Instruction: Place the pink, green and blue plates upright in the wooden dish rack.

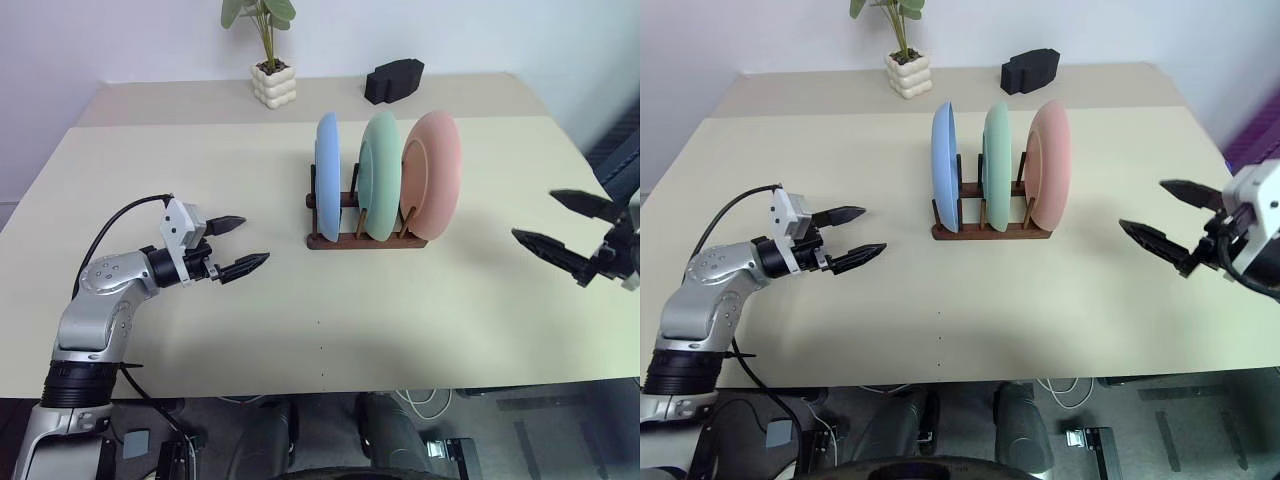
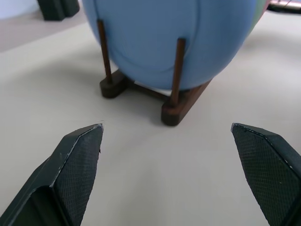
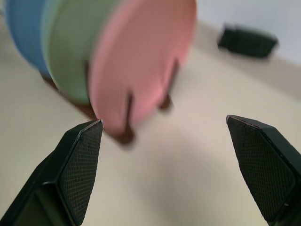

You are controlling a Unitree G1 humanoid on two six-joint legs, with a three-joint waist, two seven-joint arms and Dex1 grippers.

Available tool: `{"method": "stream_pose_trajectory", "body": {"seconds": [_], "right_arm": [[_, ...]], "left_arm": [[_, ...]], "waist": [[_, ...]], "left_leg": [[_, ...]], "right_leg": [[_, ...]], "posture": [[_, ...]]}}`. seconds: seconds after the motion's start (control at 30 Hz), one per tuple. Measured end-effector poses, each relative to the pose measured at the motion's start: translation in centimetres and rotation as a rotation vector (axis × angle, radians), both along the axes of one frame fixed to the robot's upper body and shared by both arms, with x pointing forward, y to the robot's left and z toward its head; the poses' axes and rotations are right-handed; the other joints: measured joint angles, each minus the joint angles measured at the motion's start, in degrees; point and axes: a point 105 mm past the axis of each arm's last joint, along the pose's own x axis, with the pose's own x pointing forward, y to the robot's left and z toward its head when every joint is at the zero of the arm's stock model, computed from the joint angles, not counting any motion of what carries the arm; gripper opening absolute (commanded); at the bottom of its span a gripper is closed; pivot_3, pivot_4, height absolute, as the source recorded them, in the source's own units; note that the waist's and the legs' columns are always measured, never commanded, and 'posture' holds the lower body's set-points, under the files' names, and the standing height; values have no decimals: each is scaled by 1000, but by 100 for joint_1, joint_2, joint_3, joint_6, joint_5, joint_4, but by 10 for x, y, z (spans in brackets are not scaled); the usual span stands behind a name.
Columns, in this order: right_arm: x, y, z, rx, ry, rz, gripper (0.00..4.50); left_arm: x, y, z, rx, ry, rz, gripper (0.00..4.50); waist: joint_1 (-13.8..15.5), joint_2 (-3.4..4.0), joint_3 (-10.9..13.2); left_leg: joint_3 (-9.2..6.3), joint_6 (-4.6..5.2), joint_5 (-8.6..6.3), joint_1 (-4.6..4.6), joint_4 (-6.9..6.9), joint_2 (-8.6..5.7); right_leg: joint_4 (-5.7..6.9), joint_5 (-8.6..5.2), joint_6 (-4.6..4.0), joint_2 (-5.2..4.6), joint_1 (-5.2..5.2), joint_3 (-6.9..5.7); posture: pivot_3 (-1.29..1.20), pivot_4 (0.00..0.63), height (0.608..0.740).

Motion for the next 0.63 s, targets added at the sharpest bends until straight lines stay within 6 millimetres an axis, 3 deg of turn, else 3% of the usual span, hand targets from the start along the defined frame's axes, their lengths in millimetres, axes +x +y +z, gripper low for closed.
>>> {"method": "stream_pose_trajectory", "body": {"seconds": [0.2, 0.43, 0.63], "right_arm": [[2, -25, -27, 4, 48, -65, 4283], [9, -30, -34, 34, 46, -64, 4283], [7, -31, -43, 54, 71, -67, 4283]], "left_arm": [[-6, 21, -14, 23, 38, 77, 4500], [-7, 38, -8, 43, 20, 134, 4500], [-15, 46, -18, 42, 56, 160, 4500]], "waist": [[2, -2, 1], [5, -3, 2], [8, -3, 2]], "left_leg": [[2, 0, 0, 43, -1, 1], [-1, 1, 0, 62, 4, 2], [-3, 0, 0, 60, 2, 2]], "right_leg": [[-4, -4, -5, 0, 45, 4], [-12, -12, -20, -1, 72, 2], [-13, -5, -8, -3, 71, 1]], "posture": [[0, 150, 740], [0, 150, 740], [0, 150, 740]]}}
